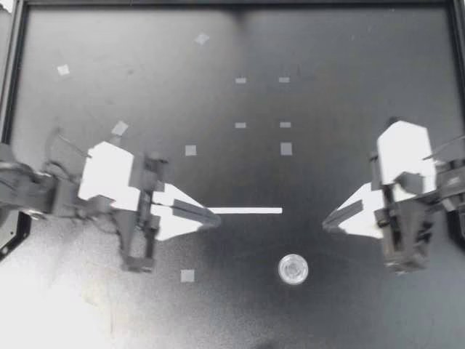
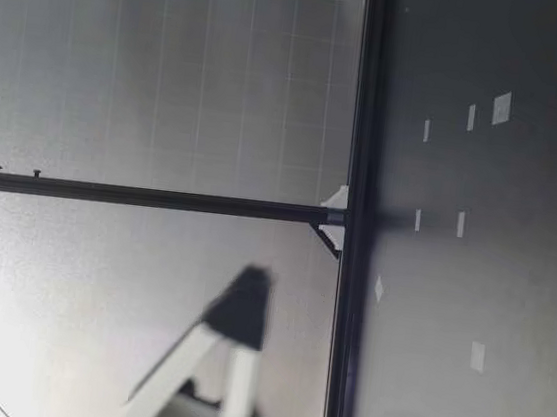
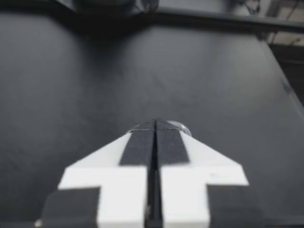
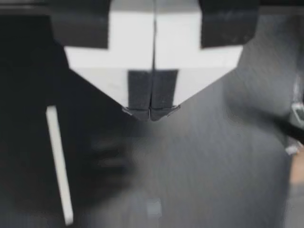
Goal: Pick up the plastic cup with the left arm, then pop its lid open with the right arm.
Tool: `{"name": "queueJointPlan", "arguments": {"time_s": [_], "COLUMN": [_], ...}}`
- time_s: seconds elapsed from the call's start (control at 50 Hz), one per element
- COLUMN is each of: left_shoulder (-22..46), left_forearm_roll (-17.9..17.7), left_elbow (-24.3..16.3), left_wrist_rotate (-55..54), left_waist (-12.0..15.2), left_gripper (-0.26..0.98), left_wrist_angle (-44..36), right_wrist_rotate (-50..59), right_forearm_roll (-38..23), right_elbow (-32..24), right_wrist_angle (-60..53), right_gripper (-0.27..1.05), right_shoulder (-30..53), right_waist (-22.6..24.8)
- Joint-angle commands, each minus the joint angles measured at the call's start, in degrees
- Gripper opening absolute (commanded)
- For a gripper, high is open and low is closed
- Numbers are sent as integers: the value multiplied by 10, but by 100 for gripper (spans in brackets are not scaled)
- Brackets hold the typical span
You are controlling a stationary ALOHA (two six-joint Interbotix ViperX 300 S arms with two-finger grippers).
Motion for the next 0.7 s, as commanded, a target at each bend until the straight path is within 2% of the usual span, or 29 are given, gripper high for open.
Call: {"name": "queueJointPlan", "arguments": {"time_s": [0.0, 0.18, 0.26, 0.68], "left_shoulder": [18, 72, 95, 207], "left_forearm_roll": [0, 0, 0, 1], "left_elbow": [-18, -33, -40, -109], "left_wrist_rotate": [-7, -25, -29, -23], "left_waist": [-4, -5, -9, -23], "left_gripper": [12, 42, 52, 56], "left_wrist_angle": [-7, -11, -11, -6], "right_wrist_rotate": [1, 4, 14, 83], "right_forearm_roll": [12, 18, 22, 22], "right_elbow": [-4, -10, -11, -11], "right_wrist_angle": [-20, -57, -64, -121], "right_gripper": [-11, -11, -11, -11], "right_shoulder": [34, 107, 127, 189], "right_waist": [11, 19, 23, 61]}}
